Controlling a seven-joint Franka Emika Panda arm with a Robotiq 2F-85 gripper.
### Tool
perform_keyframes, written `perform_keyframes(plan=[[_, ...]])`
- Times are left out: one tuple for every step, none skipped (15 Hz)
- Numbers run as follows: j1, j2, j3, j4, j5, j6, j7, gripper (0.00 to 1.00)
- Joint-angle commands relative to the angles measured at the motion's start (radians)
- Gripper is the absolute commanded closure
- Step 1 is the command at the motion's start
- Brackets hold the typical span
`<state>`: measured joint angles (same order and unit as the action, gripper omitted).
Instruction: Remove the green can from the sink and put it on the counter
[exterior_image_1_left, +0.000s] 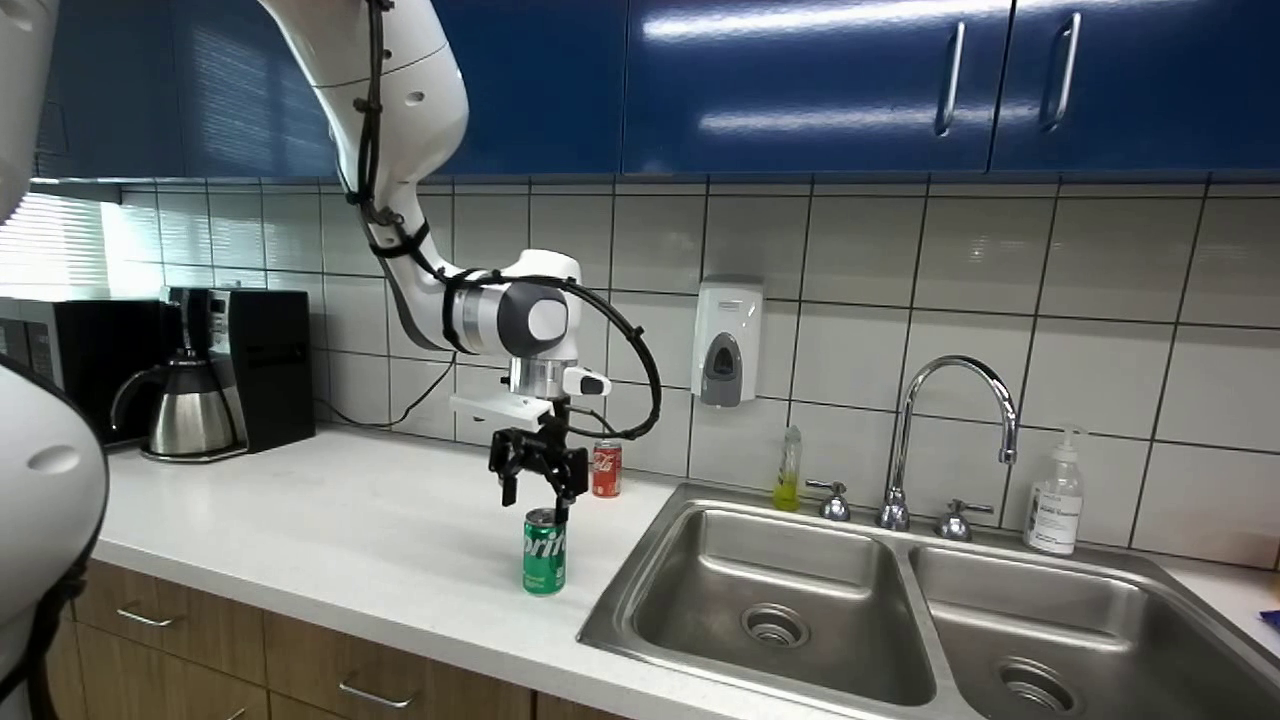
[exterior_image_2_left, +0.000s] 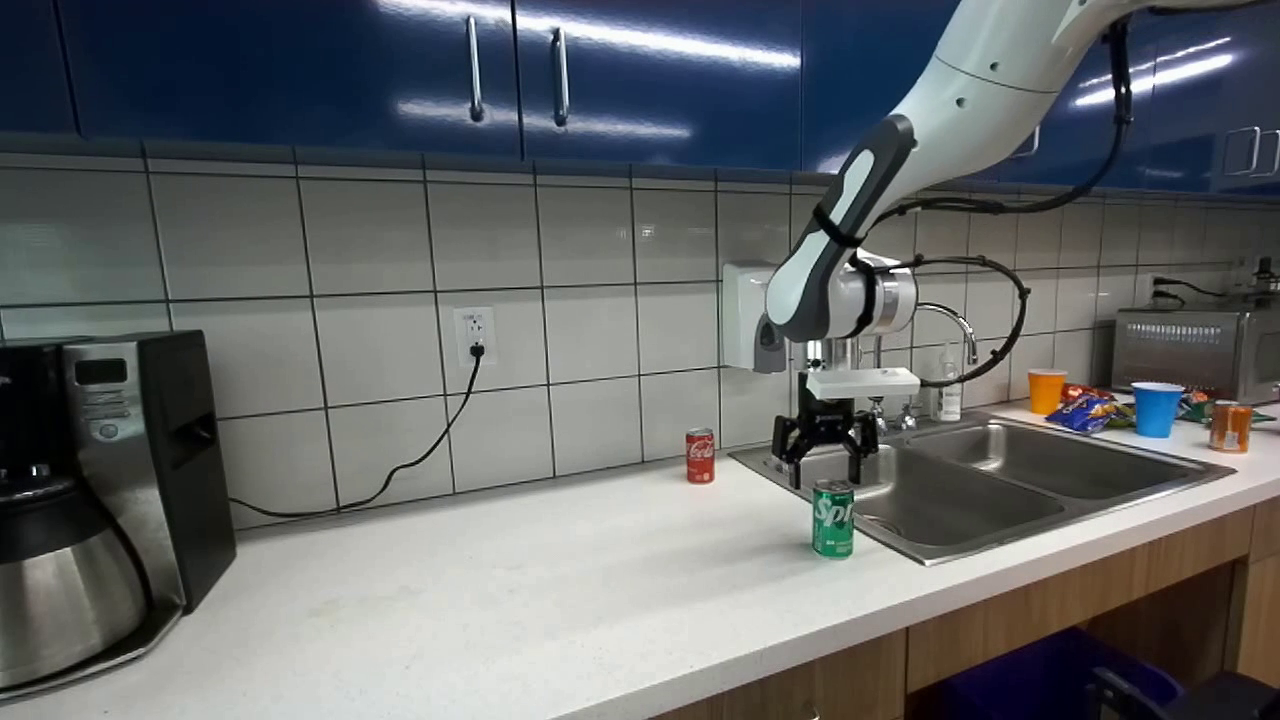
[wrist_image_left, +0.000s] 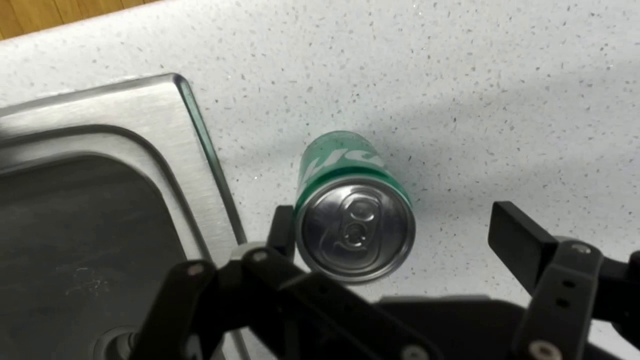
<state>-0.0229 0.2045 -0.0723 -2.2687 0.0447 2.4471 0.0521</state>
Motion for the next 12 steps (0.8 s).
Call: perform_keyframes(plan=[[0.002,-0.100,0.005,-0.054,-0.023,-0.034,0.036,0.00],[0.001,-0.117,0.004,-0.063,-0.025,-0.036,0.037,0.00],[0.000,-0.133,0.004,-0.070,-0.027,-0.040,0.040,0.00],[-0.001,-0.149,0.004,-0.078,-0.027,-0.042,0.039,0.00],[-0.002,-0.162,0.005,-0.085,-0.026,-0.045,0.038,0.00],[-0.003,-0.176,0.005,-0.092,-0.023,-0.049,0.036,0.00],[-0.004,-0.189,0.005,-0.099,-0.026,-0.055,0.039,0.00],[-0.004,-0.205,0.007,-0.105,-0.021,-0.070,0.036,0.00],[-0.008,-0.143,0.009,-0.071,-0.003,-0.032,0.005,0.00],[-0.008,-0.156,0.009,-0.078,-0.003,-0.039,0.005,0.00],[-0.008,-0.165,0.009,-0.083,-0.002,-0.042,0.005,0.00],[-0.008,-0.172,0.009,-0.087,-0.002,-0.044,0.005,0.00]])
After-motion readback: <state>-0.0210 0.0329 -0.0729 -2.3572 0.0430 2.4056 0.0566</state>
